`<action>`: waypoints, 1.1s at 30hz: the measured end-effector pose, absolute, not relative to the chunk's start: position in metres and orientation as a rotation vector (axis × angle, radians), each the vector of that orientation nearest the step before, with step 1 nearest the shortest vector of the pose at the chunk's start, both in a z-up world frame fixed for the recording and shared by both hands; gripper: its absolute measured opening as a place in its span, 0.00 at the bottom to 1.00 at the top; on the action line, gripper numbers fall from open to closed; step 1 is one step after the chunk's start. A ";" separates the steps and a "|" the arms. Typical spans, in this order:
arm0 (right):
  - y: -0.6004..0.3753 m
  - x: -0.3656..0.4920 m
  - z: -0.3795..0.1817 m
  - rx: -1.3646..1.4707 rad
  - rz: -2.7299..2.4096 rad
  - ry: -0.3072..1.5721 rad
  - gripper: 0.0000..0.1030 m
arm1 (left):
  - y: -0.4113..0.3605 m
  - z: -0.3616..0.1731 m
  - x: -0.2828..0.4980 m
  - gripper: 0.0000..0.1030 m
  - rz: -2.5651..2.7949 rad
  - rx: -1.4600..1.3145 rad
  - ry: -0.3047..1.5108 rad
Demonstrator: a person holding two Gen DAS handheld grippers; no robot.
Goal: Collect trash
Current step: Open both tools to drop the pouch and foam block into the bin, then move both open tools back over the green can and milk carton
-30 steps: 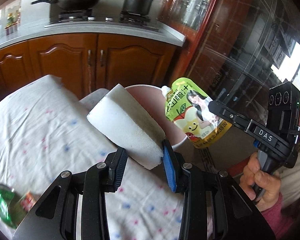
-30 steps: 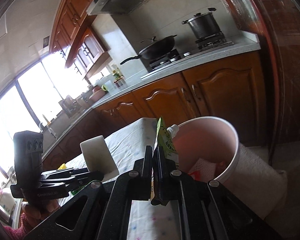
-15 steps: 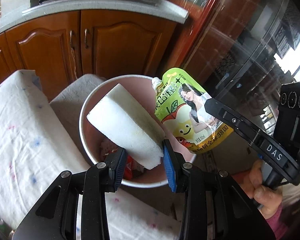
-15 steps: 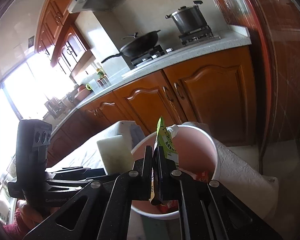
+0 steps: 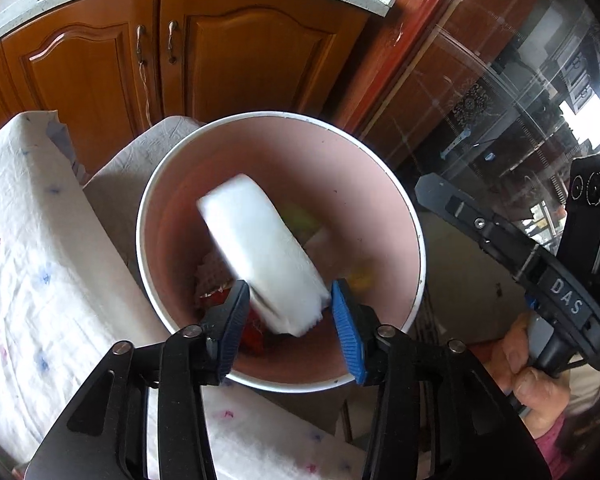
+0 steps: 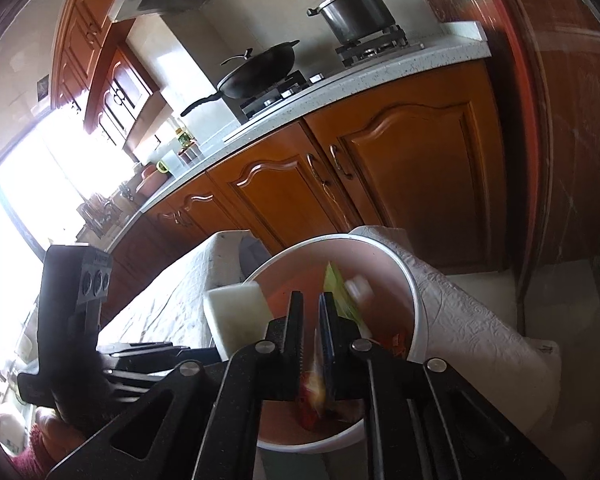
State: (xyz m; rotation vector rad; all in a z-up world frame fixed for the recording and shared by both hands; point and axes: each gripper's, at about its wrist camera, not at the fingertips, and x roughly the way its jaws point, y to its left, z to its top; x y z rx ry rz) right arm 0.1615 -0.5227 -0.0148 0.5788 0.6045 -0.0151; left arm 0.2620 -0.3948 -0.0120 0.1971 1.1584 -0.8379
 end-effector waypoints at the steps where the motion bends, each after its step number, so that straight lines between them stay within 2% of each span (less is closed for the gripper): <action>1: -0.524 0.162 -0.015 0.582 -0.018 0.604 0.23 | -0.392 -0.012 0.262 0.51 -0.836 0.190 1.159; 3: -0.525 0.161 -0.014 0.588 -0.020 0.598 0.30 | -0.389 -0.013 0.262 0.51 -0.833 0.180 1.161; 6: -0.524 0.158 -0.013 0.589 -0.025 0.594 0.31 | -0.382 -0.013 0.261 0.51 -0.835 0.154 1.165; 11: -0.521 0.152 -0.012 0.594 -0.025 0.586 0.43 | -0.364 -0.005 0.250 0.51 -0.816 0.121 1.116; 16: -0.511 0.145 -0.012 0.598 -0.019 0.578 0.61 | -0.332 0.003 0.234 0.54 -0.774 0.050 1.064; 19: -0.500 0.138 -0.012 0.595 -0.013 0.567 0.65 | -0.314 0.010 0.223 0.55 -0.747 0.029 1.017; 22: -0.490 0.134 -0.011 0.593 0.001 0.562 0.68 | -0.289 0.019 0.210 0.62 -0.710 0.005 0.955; 33: -0.433 0.114 0.001 0.524 0.075 0.543 0.77 | -0.199 0.027 0.185 0.62 -0.575 -0.085 0.870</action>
